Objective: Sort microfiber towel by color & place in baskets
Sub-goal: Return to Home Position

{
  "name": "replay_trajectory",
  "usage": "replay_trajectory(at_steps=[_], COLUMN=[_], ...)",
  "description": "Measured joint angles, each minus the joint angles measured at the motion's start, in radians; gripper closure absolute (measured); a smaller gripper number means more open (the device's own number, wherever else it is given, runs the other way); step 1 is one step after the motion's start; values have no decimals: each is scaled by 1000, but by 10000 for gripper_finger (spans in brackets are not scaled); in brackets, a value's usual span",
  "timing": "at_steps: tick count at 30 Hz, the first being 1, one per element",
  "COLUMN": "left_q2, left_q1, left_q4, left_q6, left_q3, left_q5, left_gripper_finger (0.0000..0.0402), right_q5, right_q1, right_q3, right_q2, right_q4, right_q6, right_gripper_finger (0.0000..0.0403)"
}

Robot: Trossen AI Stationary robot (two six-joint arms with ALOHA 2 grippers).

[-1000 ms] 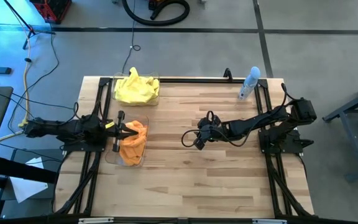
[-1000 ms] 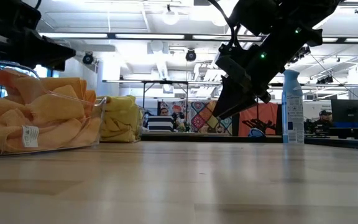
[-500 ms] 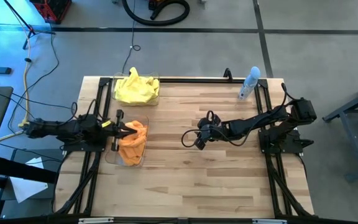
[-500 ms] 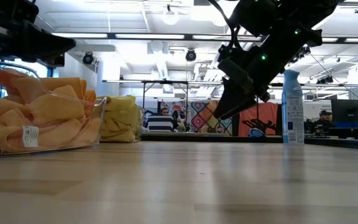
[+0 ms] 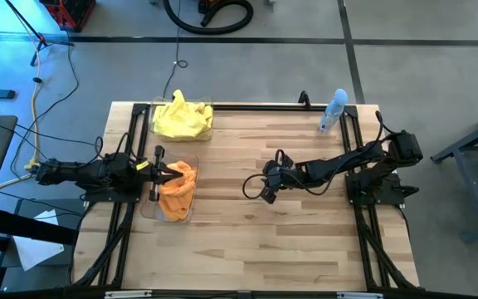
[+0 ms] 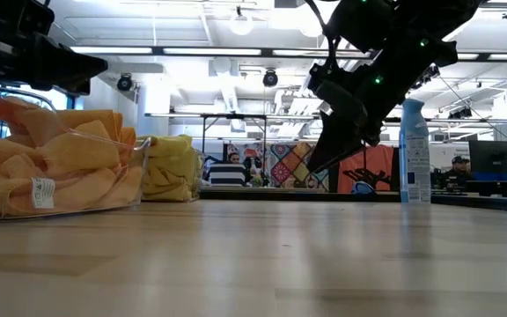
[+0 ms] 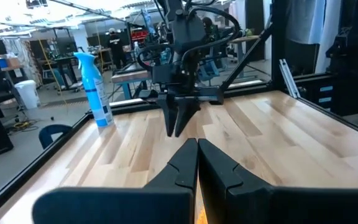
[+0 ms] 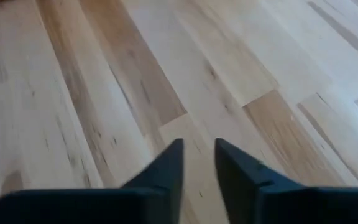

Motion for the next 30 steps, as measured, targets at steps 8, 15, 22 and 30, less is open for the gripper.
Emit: replay_trajectory(at_steps=[8,15,22,30], left_q2=[0,0,0,0], left_q1=[0,0,0,0], left_q4=[-1,-1,-1,-1], left_q6=[0,1,1,1], left_q3=[0,0,0,0], left_q5=[0,0,0,0], left_gripper_finger=[401,401,401,401], right_q5=[-40,-156,-171,-261], right_q1=[20,42,25,-20], right_q3=[-94,-313,-514,-702], right_q2=[-1,-39,-236,-586], right_q4=[142,463,620,630], right_q6=[-75,-85,-109,-151], right_gripper_finger=[380,397,401,402])
